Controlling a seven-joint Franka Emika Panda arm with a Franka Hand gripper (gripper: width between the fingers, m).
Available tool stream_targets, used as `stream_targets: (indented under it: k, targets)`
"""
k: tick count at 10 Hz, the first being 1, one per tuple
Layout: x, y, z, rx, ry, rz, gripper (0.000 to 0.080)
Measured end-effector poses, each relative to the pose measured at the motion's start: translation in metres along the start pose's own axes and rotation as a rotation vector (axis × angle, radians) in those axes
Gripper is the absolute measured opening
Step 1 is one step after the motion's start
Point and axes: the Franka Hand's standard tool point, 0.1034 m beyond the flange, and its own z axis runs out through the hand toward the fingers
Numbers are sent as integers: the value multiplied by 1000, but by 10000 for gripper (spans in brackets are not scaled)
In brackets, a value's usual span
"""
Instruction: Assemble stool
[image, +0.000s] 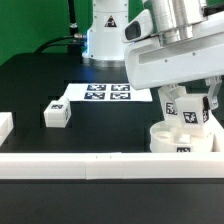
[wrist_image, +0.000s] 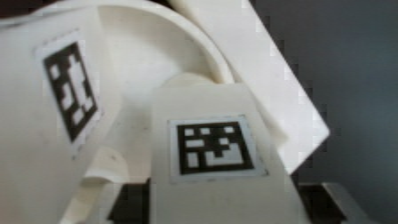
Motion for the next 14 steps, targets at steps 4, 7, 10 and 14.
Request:
stream_targets:
  k: [4, 7, 10, 14]
  targets:
    - [3, -1, -6, -15, -36, -96, 602]
    - [7, -16, -24, -25, -97, -273, 640]
    - [9, -17, -23, -15, -105, -483, 649]
    - [6, -24, -24, -37, -128, -900, 649]
